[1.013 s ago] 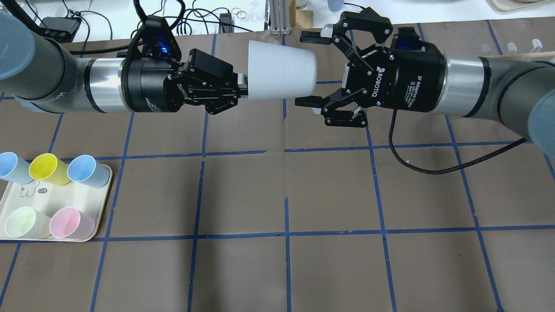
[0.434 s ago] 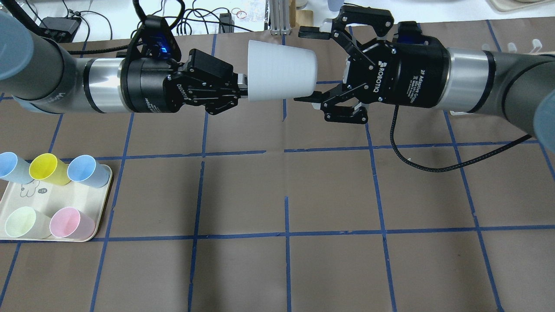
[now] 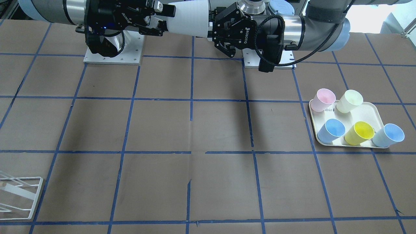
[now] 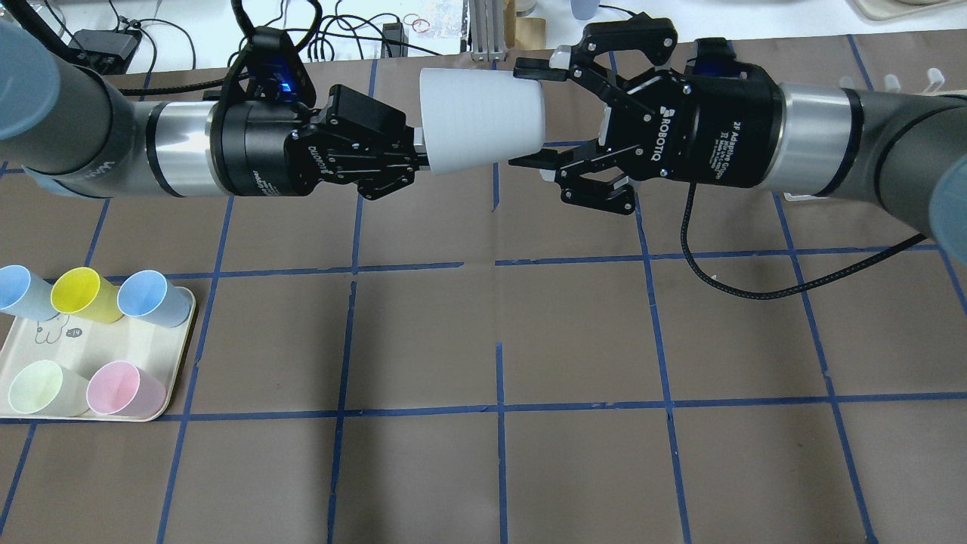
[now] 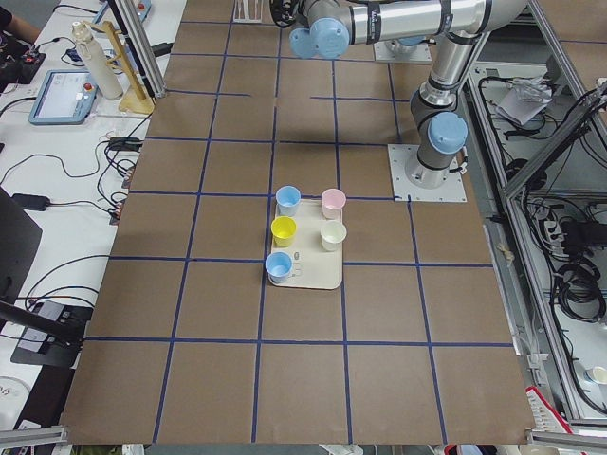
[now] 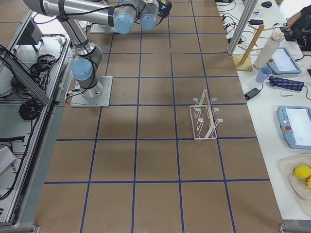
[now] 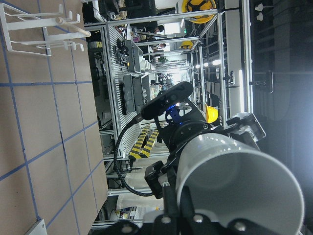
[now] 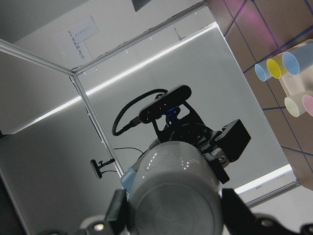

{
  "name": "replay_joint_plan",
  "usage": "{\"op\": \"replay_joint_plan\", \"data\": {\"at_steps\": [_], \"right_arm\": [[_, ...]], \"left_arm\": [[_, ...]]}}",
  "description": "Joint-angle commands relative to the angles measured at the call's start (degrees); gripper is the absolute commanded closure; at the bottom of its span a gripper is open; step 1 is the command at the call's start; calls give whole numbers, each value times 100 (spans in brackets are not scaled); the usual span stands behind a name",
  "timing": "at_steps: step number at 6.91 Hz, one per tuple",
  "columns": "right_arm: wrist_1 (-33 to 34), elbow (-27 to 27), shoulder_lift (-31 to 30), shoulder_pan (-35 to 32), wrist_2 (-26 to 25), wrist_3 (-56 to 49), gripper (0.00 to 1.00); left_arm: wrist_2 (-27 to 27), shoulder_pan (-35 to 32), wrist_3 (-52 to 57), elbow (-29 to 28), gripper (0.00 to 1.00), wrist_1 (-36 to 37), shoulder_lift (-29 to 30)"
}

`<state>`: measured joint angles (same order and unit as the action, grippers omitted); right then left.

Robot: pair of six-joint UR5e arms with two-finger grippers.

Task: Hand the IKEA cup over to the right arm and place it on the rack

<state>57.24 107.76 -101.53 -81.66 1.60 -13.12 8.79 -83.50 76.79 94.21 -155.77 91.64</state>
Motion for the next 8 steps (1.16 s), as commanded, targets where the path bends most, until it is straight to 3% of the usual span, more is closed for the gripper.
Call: {"op": "replay_joint_plan", "data": {"at_steps": [1,2,3,4,6,8], "right_arm": [[23,-1,10,45,16,3,79],[24,-10,19,106,16,46,82],[32,-18,19,324,7,55,82],[58,-44,11,544,-2,55,83],[76,-62,11,974,-492,55,85],[94,-464,2,1650,-1708,47,88]], "left_arm": [[8,0,2,1,76,3,12],[0,0,2,1,43,12,29],[0,0,-6,10,0,-6,12],[0,0,-7,1,0,-23,-6],[17,53,-7,-8,0,-23,3],[113,158,-7,-17,0,-15,47]]}}
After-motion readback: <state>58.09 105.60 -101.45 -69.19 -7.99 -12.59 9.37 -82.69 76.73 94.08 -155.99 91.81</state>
